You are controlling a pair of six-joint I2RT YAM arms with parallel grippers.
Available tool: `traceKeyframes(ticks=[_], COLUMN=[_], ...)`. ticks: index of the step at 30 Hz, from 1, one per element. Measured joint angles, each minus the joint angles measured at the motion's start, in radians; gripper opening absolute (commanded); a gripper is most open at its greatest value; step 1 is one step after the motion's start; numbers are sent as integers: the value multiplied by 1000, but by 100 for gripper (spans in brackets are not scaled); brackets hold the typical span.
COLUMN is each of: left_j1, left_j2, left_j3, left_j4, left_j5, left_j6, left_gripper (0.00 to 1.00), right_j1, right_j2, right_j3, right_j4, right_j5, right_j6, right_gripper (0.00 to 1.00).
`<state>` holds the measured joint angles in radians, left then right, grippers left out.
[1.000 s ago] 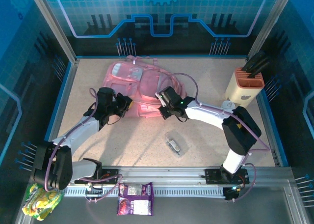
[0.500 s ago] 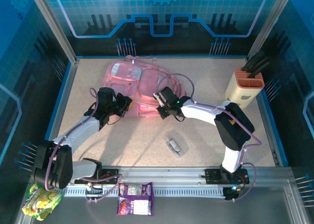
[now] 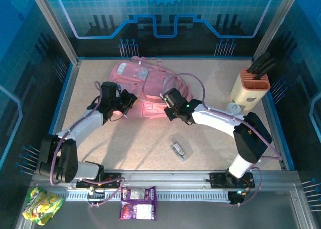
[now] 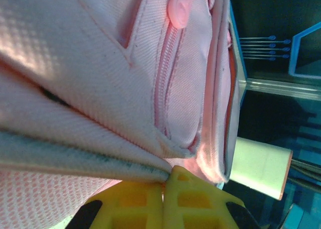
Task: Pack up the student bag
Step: Zip the student bag at the center of the table.
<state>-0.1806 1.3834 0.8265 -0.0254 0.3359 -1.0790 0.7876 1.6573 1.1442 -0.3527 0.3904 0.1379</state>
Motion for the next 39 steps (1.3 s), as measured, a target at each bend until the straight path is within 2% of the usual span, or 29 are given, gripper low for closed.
traceKeyframes(ticks=[2, 4, 10, 12, 15, 18, 24, 30, 33, 39], left_j1=[9, 19, 37, 37, 28, -24, -200, -293, -310, -330], left_j2=[55, 105, 154, 119, 19, -55, -135, -68, 2, 85], left_j3=[51, 84, 113, 79, -60, -165, -222, -211, -197, -152], left_j4=[-21, -11, 37, 67, 183, 210, 211, 274, 300, 347], left_j5=[4, 10, 10, 10, 16, -14, -127, -191, -219, -253], left_j6=[39, 71, 134, 107, -11, -104, -233, -312, -345, -387], left_gripper=[0, 7, 46, 49, 57, 61, 61, 55, 48, 22], right_j1=[34, 66, 107, 107, 106, 104, 102, 102, 102, 102], right_j2=[1, 8, 65, 71, 71, 71, 71, 71, 71, 71], right_j3=[6, 28, 144, 158, 159, 159, 138, 129, 129, 127], right_j4=[-32, -63, -129, -133, -136, -137, -124, -119, -118, -117], right_j5=[2, -13, -66, -68, -79, -90, -111, -113, -115, -118], right_j6=[18, 46, 130, 143, 161, 176, 200, 207, 211, 214], right_gripper=[0, 0, 0, 0, 0, 0, 0, 0, 0, 0])
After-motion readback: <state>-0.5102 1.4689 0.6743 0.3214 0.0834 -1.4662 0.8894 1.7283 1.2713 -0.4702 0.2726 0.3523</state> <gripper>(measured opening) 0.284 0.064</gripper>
